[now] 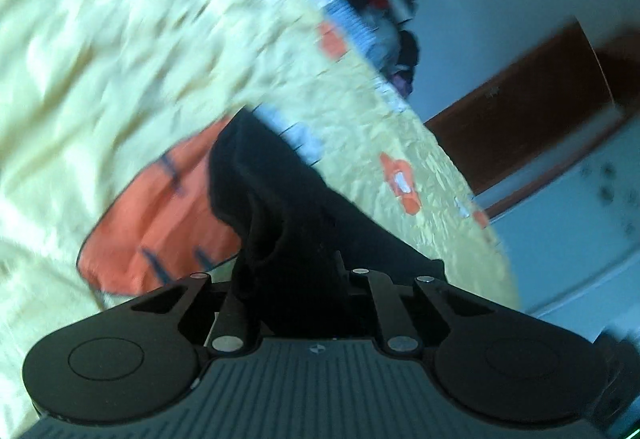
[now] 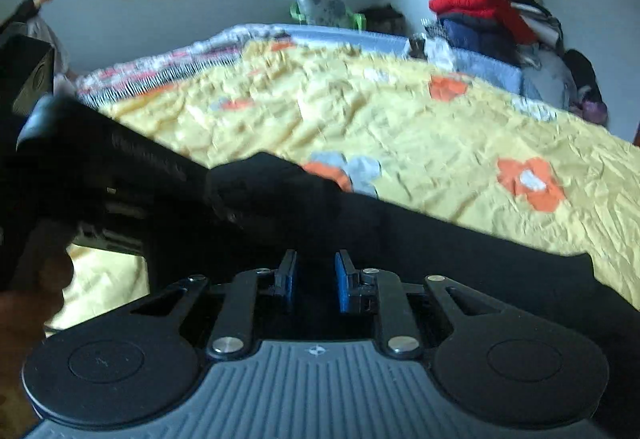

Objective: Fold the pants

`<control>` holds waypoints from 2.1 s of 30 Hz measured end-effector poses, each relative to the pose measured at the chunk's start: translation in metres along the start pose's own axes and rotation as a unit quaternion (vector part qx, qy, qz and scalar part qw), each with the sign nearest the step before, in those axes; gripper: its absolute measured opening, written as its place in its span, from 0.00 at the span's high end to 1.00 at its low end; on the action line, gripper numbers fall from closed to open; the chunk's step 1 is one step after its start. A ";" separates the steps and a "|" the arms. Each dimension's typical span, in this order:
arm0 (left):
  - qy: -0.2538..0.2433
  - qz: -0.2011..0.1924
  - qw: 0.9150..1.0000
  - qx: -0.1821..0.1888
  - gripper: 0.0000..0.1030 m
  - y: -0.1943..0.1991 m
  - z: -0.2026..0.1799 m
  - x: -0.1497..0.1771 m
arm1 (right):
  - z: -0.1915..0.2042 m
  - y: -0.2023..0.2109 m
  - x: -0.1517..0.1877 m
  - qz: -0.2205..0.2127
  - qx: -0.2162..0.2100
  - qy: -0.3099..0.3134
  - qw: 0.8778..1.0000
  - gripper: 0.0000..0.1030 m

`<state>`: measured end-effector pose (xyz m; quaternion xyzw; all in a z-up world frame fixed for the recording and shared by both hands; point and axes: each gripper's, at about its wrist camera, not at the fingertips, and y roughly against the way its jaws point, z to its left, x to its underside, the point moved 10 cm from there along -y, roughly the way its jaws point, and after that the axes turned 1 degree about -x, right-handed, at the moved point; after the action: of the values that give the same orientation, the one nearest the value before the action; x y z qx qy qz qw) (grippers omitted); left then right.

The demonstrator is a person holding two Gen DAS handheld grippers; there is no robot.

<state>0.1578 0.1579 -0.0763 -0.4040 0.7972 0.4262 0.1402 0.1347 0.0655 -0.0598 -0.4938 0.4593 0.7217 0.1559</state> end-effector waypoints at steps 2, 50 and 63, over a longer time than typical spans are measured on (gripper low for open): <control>-0.064 -0.036 0.997 -0.015 0.87 0.015 -0.027 0.000 | 0.003 0.013 -0.005 -0.020 -0.005 0.001 1.000 0.81; -0.341 0.049 0.923 0.173 0.04 -0.049 -0.313 0.166 | -0.318 0.325 0.193 -0.102 0.330 -0.328 0.879 0.80; -0.377 0.019 0.925 -0.049 0.08 -0.120 -0.253 0.089 | -0.329 0.230 0.139 -0.072 0.162 -0.331 0.927 0.50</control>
<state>0.2234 -0.1264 -0.0439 -0.2043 0.6713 0.5881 0.4022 0.1018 -0.3570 -0.0920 -0.2267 0.4553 0.7468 0.4285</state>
